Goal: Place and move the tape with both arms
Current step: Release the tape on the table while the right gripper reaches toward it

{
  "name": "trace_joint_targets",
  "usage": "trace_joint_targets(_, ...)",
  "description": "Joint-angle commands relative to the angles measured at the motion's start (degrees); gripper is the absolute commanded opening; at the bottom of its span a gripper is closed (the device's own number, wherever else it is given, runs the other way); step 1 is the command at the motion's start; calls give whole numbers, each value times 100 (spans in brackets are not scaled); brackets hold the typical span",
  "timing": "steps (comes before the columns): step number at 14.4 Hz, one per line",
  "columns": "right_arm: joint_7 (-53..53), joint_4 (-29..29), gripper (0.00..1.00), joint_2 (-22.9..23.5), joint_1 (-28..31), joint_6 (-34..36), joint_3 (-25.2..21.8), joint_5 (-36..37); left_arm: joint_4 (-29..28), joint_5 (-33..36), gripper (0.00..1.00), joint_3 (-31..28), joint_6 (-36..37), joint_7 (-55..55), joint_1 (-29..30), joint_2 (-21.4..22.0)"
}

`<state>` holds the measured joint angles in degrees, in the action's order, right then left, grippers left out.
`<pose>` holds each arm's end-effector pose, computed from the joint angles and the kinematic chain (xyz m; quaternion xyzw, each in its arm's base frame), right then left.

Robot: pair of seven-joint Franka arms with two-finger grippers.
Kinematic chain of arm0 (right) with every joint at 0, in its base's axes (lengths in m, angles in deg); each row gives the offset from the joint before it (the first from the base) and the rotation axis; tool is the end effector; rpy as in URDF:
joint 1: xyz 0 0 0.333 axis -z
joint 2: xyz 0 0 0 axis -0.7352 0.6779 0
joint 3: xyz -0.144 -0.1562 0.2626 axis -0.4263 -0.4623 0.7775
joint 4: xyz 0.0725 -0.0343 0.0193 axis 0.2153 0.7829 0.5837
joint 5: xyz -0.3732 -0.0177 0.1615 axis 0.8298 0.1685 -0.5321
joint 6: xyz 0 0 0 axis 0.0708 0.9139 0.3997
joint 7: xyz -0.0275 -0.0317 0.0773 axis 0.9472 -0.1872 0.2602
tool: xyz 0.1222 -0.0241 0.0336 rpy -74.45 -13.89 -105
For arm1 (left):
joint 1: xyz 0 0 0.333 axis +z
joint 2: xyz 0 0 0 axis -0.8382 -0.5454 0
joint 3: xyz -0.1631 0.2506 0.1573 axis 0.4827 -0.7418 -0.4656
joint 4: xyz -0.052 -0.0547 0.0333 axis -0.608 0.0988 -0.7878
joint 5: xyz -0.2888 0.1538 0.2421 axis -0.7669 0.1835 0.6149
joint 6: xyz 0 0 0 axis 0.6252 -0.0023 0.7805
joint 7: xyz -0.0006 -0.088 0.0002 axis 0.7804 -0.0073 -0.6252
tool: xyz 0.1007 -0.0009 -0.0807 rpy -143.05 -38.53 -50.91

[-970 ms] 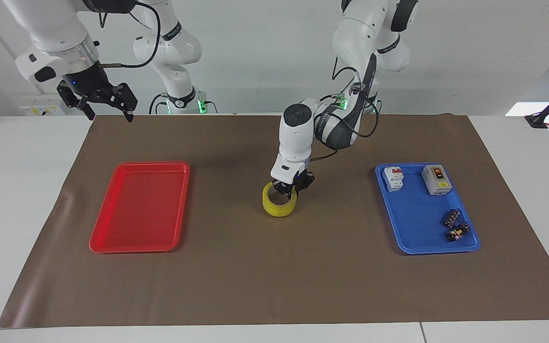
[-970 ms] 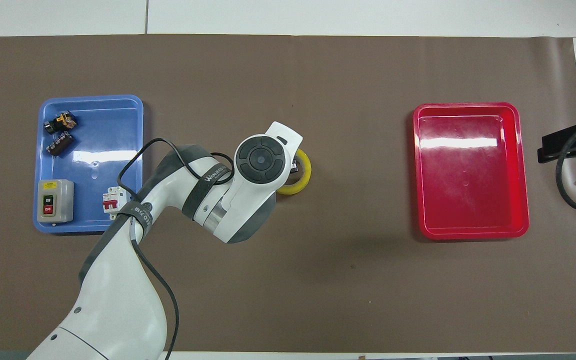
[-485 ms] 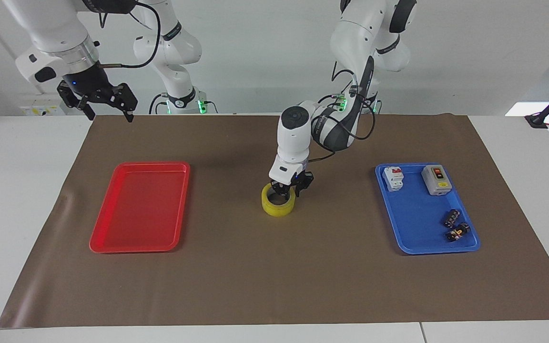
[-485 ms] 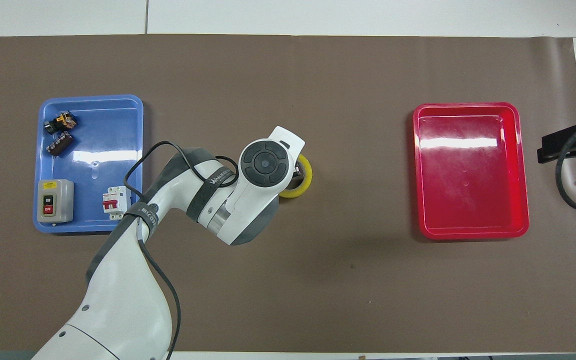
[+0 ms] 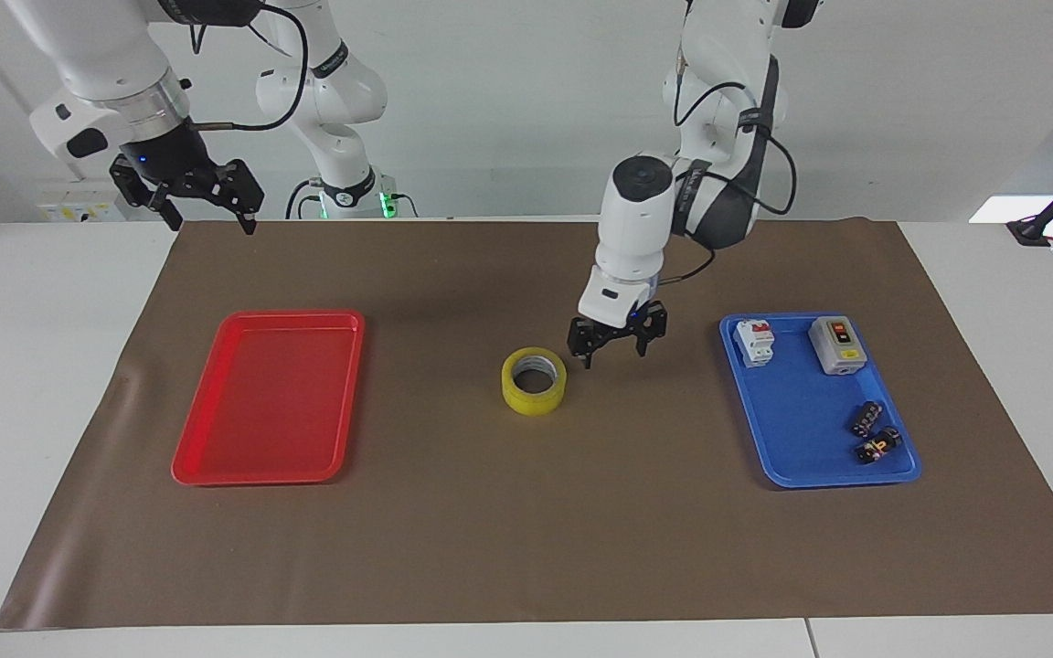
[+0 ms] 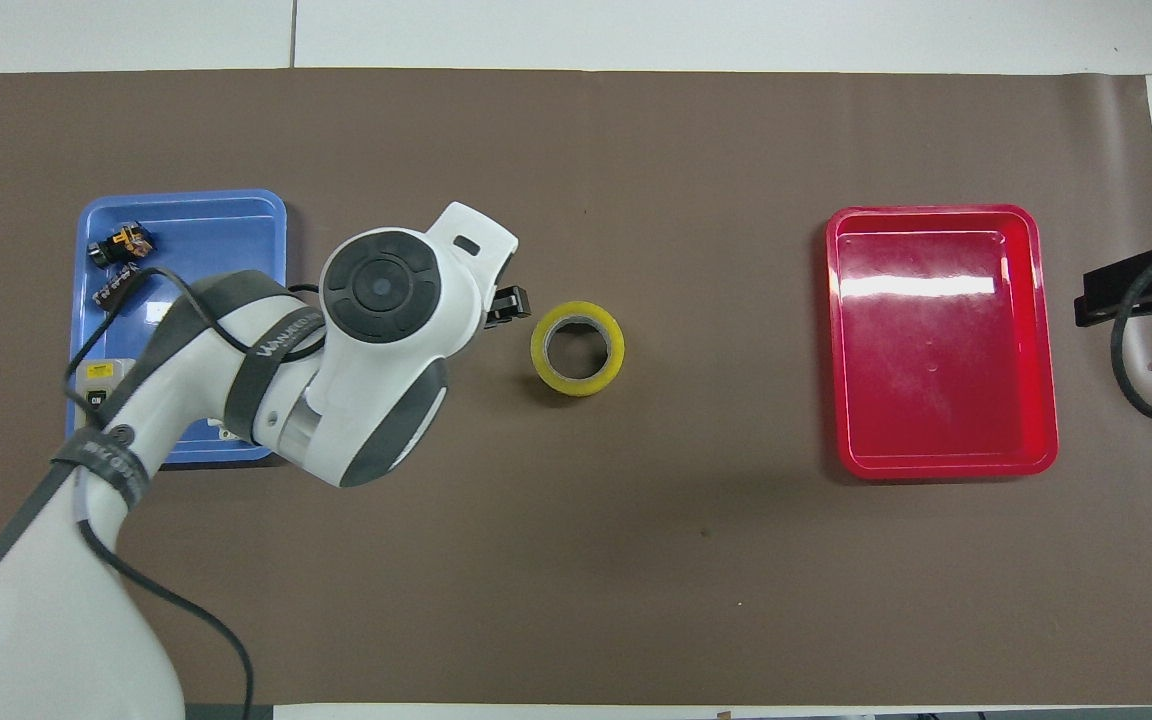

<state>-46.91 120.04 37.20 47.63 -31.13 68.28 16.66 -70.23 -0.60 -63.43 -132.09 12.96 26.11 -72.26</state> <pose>0.5451 -0.0045 0.6501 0.9988 -0.0394 -0.0247 0.0117 0.5449 -0.3124 0.4162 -0.9968 -0.0606 -0.0518 0.0112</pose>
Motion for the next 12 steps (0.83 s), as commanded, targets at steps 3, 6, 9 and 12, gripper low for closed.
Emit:
trace_joint_targets(3, -28, 41, 100, -8, -285, -285, 21, 24, -277, 77, 100, 19, 573, 1550, 1191, 867)
trace_joint_targets(6, 50, 129, 100, 281, -855, -723, 30, 15, -128, -369, 100, -24, 1092, 2595, 1921, 1211)
trace_joint_targets(9, 1181, 94, 100, 869, -1690, -1311, 30, 68, 573, -697, 100, -42, 1960, 3615, 2554, 1177)
trace_joint_targets(12, 1991, 120, 100, 1415, -2289, -2085, 30, 85, 1145, -899, 100, -42, 2541, 4074, 3012, 1150)
